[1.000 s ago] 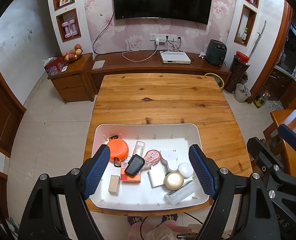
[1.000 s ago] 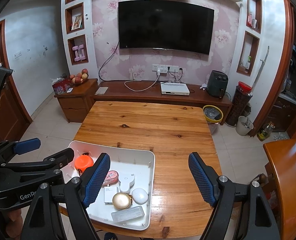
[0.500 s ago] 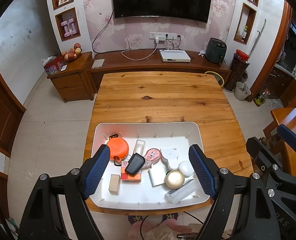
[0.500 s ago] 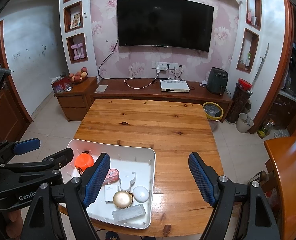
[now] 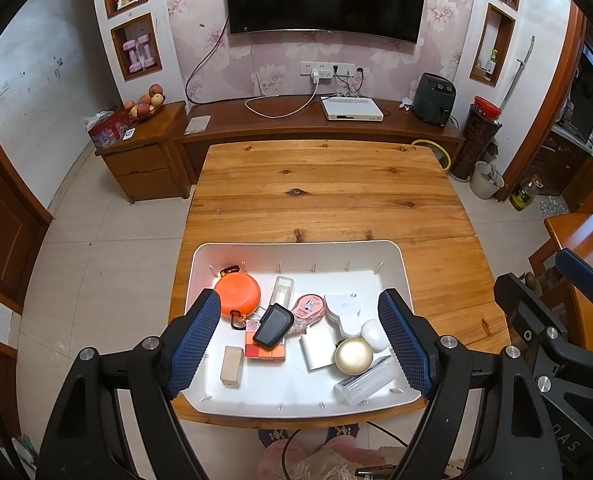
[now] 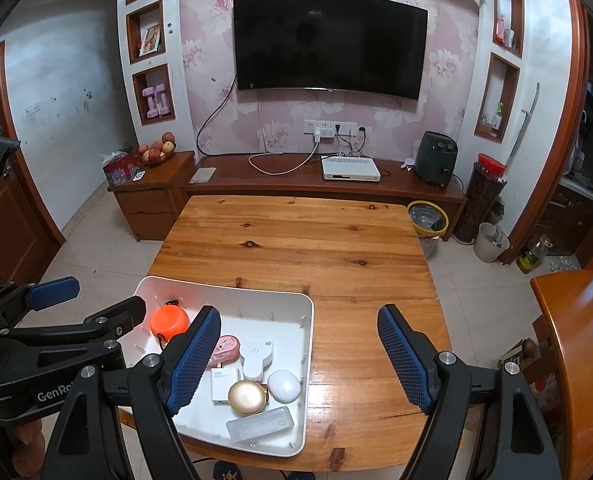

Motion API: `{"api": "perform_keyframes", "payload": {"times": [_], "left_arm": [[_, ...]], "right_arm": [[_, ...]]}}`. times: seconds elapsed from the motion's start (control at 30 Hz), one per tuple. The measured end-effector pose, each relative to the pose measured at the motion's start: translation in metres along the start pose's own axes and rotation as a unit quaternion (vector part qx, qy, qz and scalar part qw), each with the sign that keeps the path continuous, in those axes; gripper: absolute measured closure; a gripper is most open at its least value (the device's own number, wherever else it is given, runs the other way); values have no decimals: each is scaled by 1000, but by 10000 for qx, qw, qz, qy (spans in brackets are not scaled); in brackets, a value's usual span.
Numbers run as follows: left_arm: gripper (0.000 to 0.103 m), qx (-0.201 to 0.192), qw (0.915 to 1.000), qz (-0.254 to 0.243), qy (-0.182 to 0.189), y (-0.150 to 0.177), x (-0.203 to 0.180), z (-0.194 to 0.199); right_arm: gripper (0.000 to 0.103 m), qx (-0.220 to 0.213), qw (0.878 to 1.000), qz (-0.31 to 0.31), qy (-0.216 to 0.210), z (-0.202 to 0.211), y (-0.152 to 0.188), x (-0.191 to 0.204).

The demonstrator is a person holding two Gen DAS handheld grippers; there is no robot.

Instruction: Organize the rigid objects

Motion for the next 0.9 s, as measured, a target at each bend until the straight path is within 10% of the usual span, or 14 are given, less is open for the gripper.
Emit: {"api": "perform_keyframes", "payload": {"times": [0.9], "left_arm": [[20, 20, 10000, 16, -18, 0, 3, 1]], "right_arm": [[22, 7, 10000, -12, 8, -3, 4, 2]]}}
Point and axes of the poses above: each gripper's, at about its wrist camera, not at the fingertips, and z roughly against the way its jaws point, x to its left, y to its underside, the point moved 3 cm from there along -z, roughly the way its jaws point, and after that the axes turned 7 degrees about x, right-handed, at the moved point
